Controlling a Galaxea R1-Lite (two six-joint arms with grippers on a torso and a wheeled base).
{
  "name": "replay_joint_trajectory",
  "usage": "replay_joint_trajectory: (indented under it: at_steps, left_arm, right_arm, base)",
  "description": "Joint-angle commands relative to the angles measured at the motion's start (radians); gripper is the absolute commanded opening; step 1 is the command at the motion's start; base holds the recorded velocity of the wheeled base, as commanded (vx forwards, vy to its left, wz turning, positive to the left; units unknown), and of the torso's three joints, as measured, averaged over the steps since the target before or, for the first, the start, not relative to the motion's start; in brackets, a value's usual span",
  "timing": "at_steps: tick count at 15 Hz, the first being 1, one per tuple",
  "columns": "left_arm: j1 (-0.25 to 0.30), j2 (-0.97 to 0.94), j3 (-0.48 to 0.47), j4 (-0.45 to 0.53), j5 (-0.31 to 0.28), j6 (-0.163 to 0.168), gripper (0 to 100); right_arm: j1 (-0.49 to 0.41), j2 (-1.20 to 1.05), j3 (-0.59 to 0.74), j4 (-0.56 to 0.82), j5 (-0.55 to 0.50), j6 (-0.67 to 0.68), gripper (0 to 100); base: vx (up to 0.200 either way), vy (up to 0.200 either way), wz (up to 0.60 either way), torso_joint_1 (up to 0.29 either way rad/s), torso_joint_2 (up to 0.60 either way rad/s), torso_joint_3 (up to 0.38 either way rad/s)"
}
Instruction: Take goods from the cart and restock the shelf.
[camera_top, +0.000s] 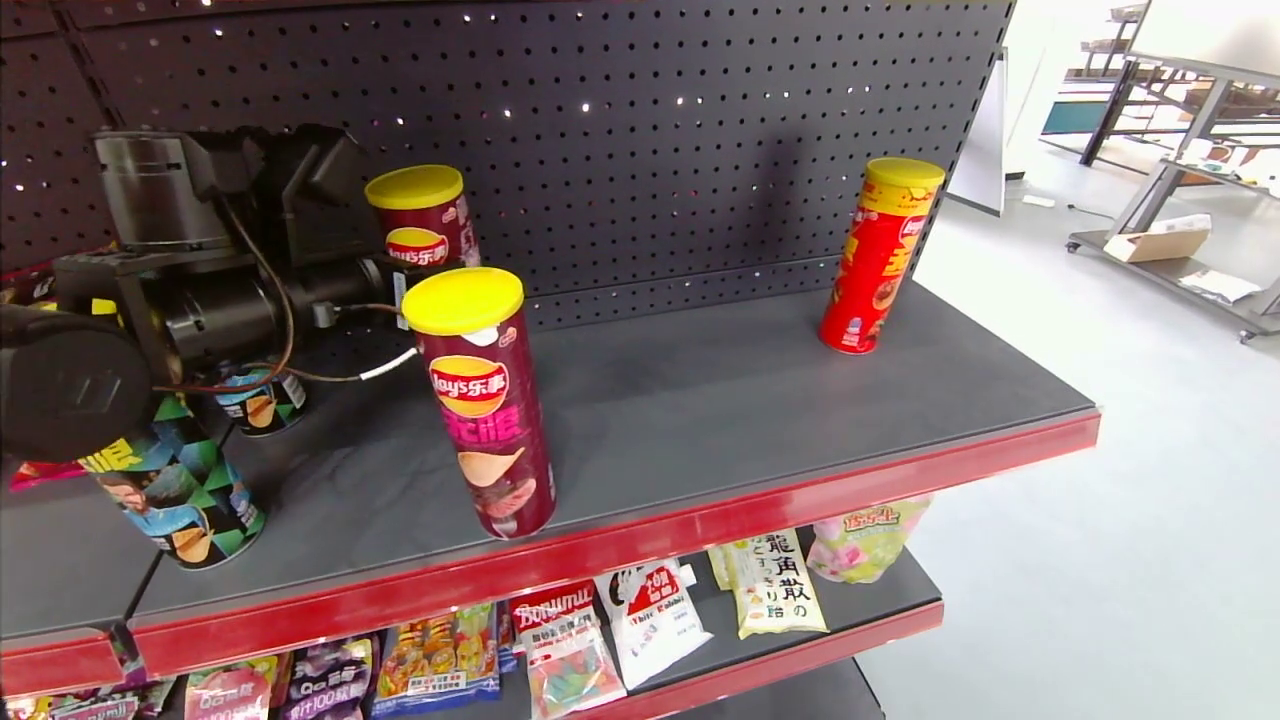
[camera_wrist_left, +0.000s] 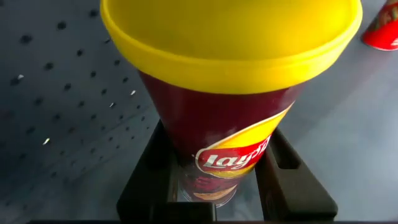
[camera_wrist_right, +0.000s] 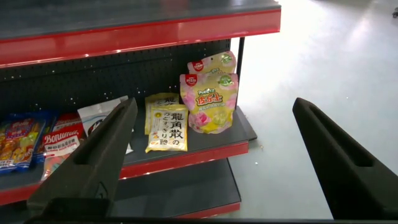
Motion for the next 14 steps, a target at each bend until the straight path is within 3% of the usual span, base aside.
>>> replay_joint_trajectory:
  at_steps: [1,6,14]
  left_arm:
    - [0.0,0.048,-0.042,0.002,-0.01,0.002,0]
    - [0.0,0.09,-0.114,0.062,-0.044,0.005,0]
    - [-0.025,0.148,-0.178,0.068,-0.047,0.003,0]
  right_arm:
    - [0.0,0.0,0.0,0.0,0.001,0.0,100]
    - [0.0,0.0,0.0,0.0,-0.001,0.0,100]
    - [0.0,0.0,0.0,0.0,0.001,0.0,100]
  base:
    - [0.0,0.0,0.0,0.0,0.0,0.0]
    - [0.0,0.0,0.0,0.0,0.0,0.0]
    - [0.0,0.0,0.0,0.0,0.0,0.0]
